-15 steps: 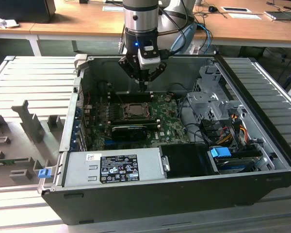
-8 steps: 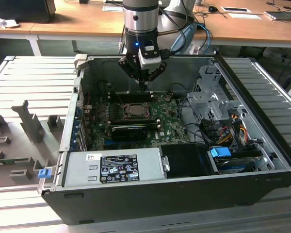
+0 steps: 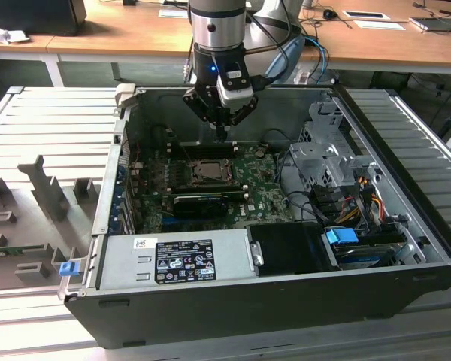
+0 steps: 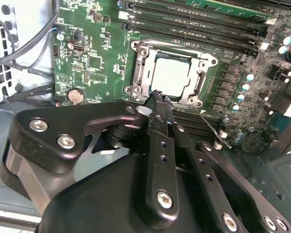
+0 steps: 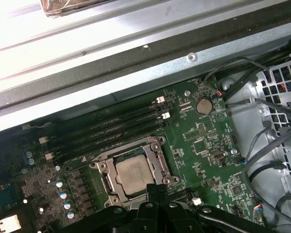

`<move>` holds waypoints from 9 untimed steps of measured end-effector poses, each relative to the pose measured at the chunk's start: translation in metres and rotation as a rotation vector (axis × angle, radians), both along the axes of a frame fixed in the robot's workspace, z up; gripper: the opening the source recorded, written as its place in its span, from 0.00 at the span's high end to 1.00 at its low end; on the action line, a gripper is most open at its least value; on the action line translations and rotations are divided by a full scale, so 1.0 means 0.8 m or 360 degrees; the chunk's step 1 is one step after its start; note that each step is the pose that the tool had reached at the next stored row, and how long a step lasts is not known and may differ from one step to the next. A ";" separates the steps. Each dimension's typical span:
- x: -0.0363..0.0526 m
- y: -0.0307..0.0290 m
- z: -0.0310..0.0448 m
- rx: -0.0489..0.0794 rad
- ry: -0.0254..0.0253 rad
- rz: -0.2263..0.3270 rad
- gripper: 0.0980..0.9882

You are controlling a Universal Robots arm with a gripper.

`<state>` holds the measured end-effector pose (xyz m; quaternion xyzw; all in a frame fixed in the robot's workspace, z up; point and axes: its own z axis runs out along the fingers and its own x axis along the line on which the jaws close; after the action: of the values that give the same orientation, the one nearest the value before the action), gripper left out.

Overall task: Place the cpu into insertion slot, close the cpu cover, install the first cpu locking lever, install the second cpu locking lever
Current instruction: 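Install the first cpu locking lever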

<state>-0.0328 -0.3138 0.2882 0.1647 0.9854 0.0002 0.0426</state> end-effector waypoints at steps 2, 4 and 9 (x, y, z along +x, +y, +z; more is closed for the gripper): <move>0.000 0.0000 0.0000 0.0000 0.00000 0.0009 0.99; 0.000 0.0000 0.0000 0.0000 0.00000 0.0025 0.99; 0.000 0.0000 0.0000 0.0000 0.00000 0.0065 0.99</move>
<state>-0.0327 -0.3138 0.2882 0.1446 0.9886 0.0011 0.0426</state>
